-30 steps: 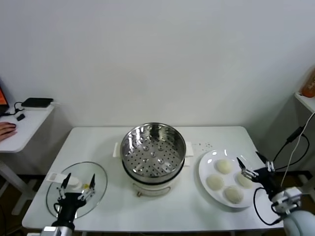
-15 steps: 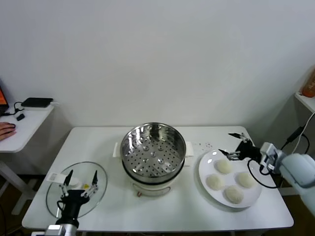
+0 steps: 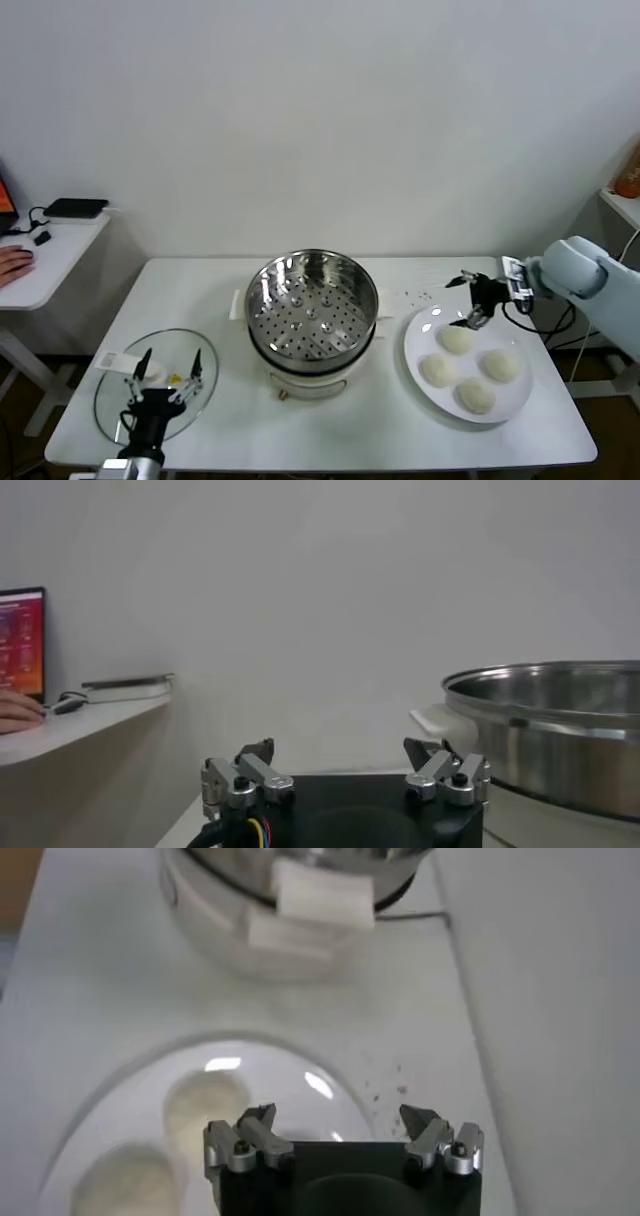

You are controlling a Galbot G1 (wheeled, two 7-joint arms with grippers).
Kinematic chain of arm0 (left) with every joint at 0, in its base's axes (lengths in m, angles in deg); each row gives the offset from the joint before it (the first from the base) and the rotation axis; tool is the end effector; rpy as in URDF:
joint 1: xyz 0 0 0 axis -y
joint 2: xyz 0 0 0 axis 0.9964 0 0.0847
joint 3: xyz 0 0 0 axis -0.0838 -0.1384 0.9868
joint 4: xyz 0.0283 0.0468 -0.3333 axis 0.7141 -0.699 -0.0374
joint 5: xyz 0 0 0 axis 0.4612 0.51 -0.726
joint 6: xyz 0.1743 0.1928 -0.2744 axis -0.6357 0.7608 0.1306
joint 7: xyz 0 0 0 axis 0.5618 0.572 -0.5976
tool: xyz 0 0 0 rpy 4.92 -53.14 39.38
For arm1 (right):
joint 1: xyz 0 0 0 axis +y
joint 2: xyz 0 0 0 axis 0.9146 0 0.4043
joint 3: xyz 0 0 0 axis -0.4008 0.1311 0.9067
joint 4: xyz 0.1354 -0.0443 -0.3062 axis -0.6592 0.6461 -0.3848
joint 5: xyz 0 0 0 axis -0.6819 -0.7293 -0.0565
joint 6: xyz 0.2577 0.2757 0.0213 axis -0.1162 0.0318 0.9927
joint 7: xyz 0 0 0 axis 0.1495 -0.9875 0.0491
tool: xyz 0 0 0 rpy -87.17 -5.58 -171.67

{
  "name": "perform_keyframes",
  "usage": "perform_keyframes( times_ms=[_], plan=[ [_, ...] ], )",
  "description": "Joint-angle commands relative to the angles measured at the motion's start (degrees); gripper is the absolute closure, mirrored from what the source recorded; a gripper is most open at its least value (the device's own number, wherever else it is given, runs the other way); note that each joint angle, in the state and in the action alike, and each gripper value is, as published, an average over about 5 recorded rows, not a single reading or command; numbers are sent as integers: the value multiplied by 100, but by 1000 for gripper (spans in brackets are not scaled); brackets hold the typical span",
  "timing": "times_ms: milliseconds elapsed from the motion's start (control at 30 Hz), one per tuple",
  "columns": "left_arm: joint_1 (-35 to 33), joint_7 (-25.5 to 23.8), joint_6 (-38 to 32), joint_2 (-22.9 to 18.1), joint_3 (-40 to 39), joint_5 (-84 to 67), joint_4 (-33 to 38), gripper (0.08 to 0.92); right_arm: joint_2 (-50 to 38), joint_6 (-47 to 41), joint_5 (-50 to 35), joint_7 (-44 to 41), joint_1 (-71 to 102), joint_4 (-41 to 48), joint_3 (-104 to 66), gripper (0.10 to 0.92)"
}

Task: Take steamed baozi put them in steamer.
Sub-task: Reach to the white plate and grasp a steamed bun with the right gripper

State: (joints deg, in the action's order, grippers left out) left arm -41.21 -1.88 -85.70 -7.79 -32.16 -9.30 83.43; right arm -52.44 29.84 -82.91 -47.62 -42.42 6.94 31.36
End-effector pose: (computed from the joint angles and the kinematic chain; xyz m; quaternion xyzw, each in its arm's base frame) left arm 0.1668 0.0755 -0.3232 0.0273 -0.9979 -0.0514 0.0270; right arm 0.5076 -0.1917 -0.1584 0.5095 -0.6111 0.4865 0.3610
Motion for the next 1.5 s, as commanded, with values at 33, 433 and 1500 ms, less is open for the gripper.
perform_keyframes(
  times_ms=[33, 433, 1500],
  plan=[
    [4, 21, 30, 23, -3, -11, -4, 177, 443, 184, 185, -494, -1430, 961, 2044, 203],
    [14, 28, 78, 40, 65, -23, -22, 177, 935, 206, 293, -200, -672, 1489, 1431, 203],
    [-7, 46, 76, 60, 162, -58, -136, 177, 1755, 283, 444, -114, 87, 2224, 900, 203]
  ],
)
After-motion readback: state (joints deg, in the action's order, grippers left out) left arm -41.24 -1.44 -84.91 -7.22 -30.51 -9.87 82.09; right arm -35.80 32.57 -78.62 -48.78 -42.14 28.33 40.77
